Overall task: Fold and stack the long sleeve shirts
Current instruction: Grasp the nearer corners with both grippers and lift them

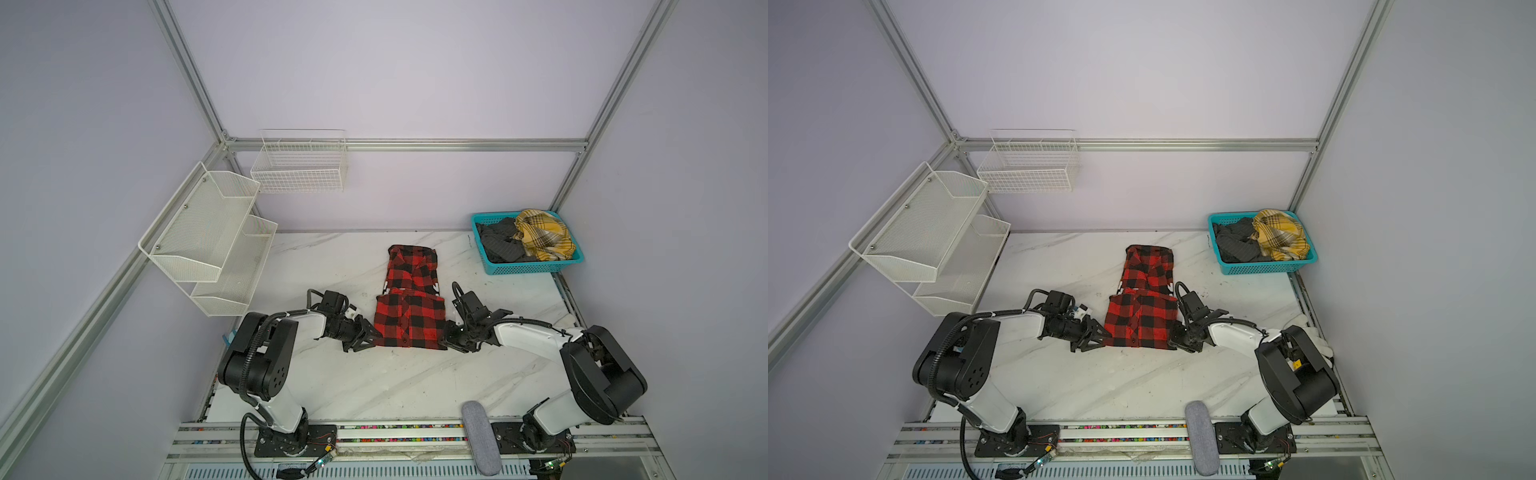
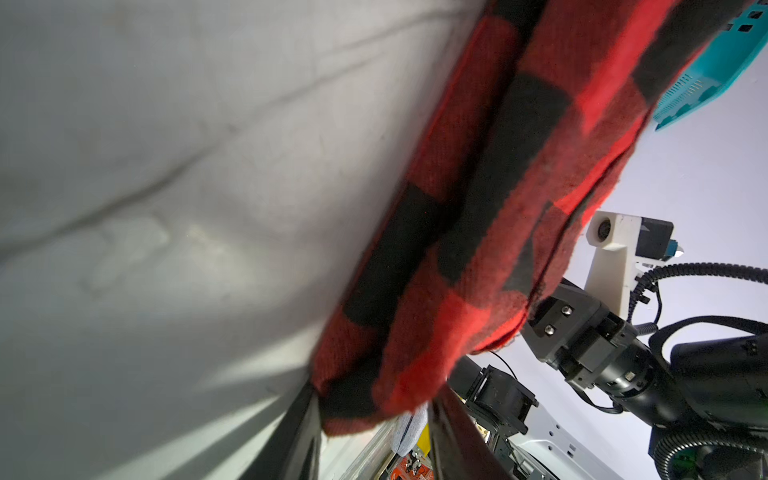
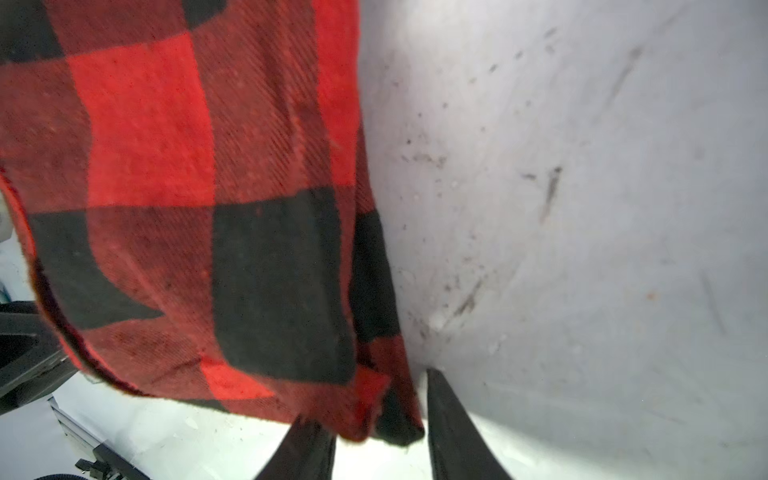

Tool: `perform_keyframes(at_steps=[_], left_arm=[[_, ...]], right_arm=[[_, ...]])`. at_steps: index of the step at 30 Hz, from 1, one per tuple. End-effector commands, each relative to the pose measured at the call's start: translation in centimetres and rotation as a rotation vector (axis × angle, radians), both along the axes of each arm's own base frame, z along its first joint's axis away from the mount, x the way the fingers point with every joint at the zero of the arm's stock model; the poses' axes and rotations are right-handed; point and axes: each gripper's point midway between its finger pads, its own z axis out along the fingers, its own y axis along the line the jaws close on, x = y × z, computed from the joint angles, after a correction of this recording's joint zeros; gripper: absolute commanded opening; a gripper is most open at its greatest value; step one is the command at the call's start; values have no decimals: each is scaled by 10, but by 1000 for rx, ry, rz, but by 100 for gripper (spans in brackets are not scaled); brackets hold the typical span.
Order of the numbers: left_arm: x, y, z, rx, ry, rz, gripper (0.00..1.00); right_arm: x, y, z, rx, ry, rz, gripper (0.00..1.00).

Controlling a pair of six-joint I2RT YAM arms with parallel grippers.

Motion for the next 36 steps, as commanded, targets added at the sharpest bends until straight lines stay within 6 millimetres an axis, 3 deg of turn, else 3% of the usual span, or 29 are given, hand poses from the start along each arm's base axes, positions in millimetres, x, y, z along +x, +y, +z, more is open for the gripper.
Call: perform_keyframes(at_steps=[1, 11, 17, 20, 26, 32, 36], left_arm=[[-24, 29, -54, 212, 134, 47, 37], [-22, 27, -56, 198, 128, 45, 24], [-19, 25, -56, 182, 123, 49, 19], [-15, 23, -51, 171, 107, 52, 15], [-8, 14, -27, 130, 52, 44, 3], [-35, 5, -4, 146, 25, -9, 0], [-59, 13, 1, 171, 38, -3, 0]], right_arm=[[-17, -17, -11, -55, 66, -31, 39], [-17, -7, -24, 2, 95, -50, 31], [-11, 1, -21, 31, 91, -50, 14], [-8, 0, -16, 25, 74, -47, 0], [-4, -5, 5, 0, 31, -55, 0], [-16, -8, 23, -11, 9, -33, 0], [-37, -17, 36, -33, -4, -32, 0]])
